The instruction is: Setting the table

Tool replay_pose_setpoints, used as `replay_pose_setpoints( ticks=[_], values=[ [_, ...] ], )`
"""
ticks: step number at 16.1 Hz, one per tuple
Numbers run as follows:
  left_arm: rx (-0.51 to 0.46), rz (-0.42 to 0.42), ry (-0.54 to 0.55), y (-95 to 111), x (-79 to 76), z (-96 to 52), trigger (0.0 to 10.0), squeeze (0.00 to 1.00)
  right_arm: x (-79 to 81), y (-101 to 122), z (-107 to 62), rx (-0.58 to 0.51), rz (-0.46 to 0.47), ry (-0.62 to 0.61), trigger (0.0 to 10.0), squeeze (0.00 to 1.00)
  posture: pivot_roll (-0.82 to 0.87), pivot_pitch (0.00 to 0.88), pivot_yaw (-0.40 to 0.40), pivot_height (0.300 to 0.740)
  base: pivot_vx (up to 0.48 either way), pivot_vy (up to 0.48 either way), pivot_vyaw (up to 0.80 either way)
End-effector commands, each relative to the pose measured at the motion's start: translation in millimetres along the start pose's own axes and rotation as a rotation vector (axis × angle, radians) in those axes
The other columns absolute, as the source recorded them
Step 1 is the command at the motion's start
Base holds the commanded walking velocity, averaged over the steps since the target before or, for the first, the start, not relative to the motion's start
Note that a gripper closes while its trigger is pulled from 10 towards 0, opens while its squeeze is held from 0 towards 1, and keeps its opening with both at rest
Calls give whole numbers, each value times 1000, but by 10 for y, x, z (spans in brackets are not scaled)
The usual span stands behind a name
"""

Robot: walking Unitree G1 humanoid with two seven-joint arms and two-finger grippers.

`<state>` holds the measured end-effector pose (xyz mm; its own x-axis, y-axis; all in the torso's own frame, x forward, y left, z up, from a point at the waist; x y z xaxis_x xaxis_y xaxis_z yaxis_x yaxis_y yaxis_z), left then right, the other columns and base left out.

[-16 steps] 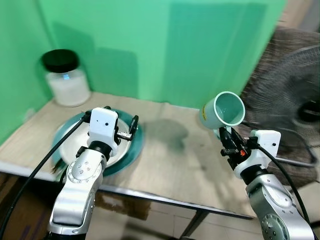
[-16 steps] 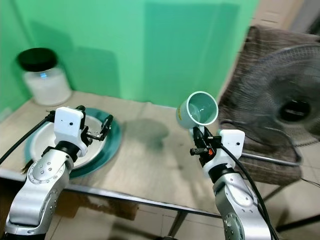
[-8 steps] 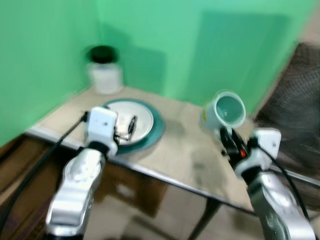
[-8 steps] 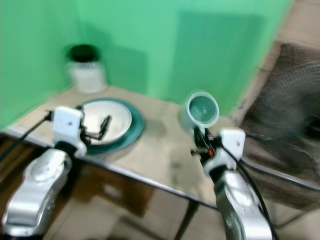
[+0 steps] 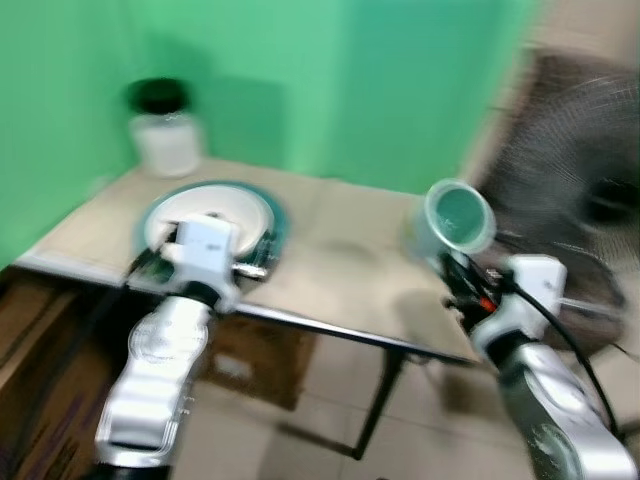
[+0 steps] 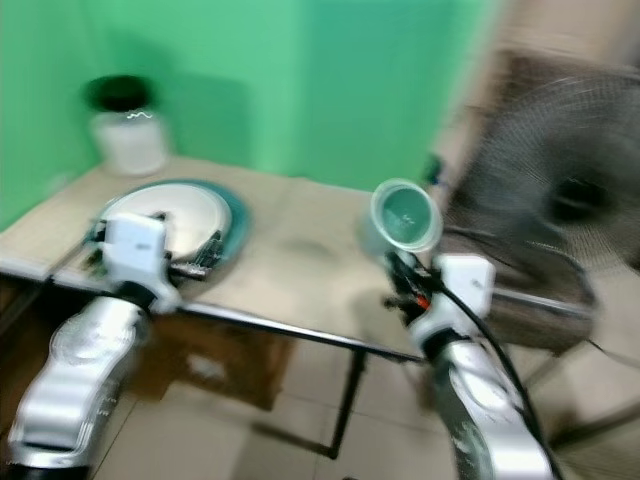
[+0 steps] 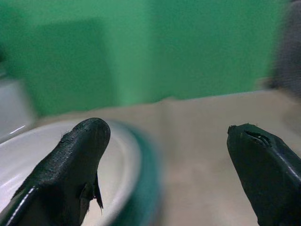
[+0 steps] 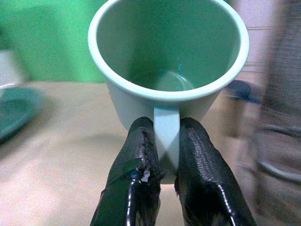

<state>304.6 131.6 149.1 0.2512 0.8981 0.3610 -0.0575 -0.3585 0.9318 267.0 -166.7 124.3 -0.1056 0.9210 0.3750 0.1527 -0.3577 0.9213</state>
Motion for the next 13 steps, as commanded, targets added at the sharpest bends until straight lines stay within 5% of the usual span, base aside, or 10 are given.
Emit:
replay_pose_setpoints(
  ticks=[1, 13],
  values=[
    [3, 17, 10, -5, 60, -11, 10000, 0, 60, 83, 7, -31, 3, 19, 10000, 0, 39, 0, -51, 740, 0, 0, -800],
    [24, -2, -16, -94, 15, -35, 10000, 0, -320, 107, -220, -38, -75, -100, 10000, 0, 20, 0, -39, 740, 0, 0, -800]
  ],
)
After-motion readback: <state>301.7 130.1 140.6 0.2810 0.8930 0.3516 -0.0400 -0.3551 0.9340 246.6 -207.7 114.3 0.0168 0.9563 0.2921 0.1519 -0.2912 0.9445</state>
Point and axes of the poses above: a point about 5 cm out from each wrist's last joint towards the gripper, its own z axis pointing out of the wrist towards the gripper, its own y axis along the axis of the wrist's last joint, x = y × z, the point moved 4 cm from there along z, pointing out of the wrist towards the gripper, and after that the axes turned 12 degrees about z, right-handed, at the moved point
